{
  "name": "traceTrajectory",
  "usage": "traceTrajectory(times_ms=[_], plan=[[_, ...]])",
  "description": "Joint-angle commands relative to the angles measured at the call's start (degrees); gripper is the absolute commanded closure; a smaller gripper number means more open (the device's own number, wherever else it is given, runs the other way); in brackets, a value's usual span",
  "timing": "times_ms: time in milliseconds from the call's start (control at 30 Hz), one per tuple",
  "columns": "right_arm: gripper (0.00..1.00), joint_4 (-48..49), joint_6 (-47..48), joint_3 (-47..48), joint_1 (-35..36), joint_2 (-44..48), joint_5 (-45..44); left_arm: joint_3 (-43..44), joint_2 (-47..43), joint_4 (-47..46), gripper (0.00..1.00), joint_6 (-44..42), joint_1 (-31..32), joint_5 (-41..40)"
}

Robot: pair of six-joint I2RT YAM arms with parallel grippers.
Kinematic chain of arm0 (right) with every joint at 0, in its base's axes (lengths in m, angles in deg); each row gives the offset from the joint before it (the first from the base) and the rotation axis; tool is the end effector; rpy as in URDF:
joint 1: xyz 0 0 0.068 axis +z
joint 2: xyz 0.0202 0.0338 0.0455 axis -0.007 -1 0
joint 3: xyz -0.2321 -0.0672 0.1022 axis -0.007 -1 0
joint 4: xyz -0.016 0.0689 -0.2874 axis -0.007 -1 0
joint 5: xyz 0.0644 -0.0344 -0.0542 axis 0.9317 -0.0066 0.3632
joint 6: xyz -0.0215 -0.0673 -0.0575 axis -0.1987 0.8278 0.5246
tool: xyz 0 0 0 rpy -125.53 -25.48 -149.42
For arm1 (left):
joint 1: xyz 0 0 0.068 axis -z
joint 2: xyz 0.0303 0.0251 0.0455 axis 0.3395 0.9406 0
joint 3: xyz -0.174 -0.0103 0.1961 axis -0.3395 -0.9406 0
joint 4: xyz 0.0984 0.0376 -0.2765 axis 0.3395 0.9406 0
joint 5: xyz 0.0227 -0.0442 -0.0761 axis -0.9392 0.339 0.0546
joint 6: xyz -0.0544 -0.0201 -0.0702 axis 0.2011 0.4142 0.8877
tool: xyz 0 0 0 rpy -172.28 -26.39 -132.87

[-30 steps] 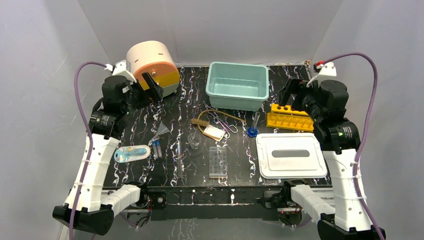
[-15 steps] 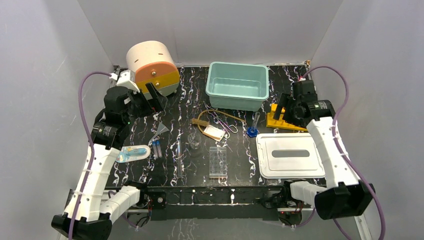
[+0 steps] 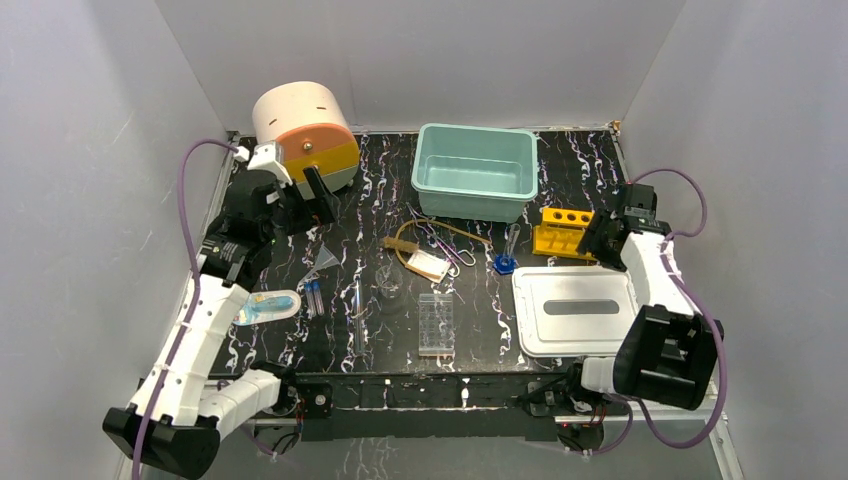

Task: Organize the chemistry lab equipment

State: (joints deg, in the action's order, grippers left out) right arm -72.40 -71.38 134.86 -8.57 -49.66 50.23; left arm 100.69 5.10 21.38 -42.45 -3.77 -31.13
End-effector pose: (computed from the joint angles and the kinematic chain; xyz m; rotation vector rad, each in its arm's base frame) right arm 0.3149 -0.0577 0.1872 0.5811 2.4740 -0.0757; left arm 0.2824 -0.0756 0.3790 -0.2057 1.9123 -0.4275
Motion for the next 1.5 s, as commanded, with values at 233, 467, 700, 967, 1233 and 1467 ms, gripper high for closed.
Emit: traceTrajectory(times_ms=[233, 467, 700, 967, 1233, 1467], plan=[[0.48, 12.5, 7.9, 4.3, -2.7, -12.0, 3.0, 9.8, 10.3, -1.9, 0.02, -0.3, 0.4, -4.9], [0.48, 21.2, 9.6, 4.1, -2.7, -16.4, 6.9, 11.0, 12.7, -3.9, 0.02, -0.8, 0.4, -5.9], [0.48, 22.7, 10.7, 7.4, -2.8, -20.7, 6.5, 9.9, 13.7, -5.6, 0.02, 0.2, 0.3, -6.9], [0.48, 24.4, 12.5, 9.0, -2.7, -22.6, -3.1, 10.5, 15.2, -5.2, 0.02, 0.9, 0.3, -6.2], [0.43, 17.6, 8.0, 11.8, -1.8, -17.6, 0.7, 8.7, 15.6, -5.1, 0.02, 2.9, 0.3, -5.0], [0.34, 6.5, 3.7, 13.2, 0.1, -6.9, 1.1, 4.9, 16.2, -5.6, 0.02, 6.4, 0.3, -1.7]])
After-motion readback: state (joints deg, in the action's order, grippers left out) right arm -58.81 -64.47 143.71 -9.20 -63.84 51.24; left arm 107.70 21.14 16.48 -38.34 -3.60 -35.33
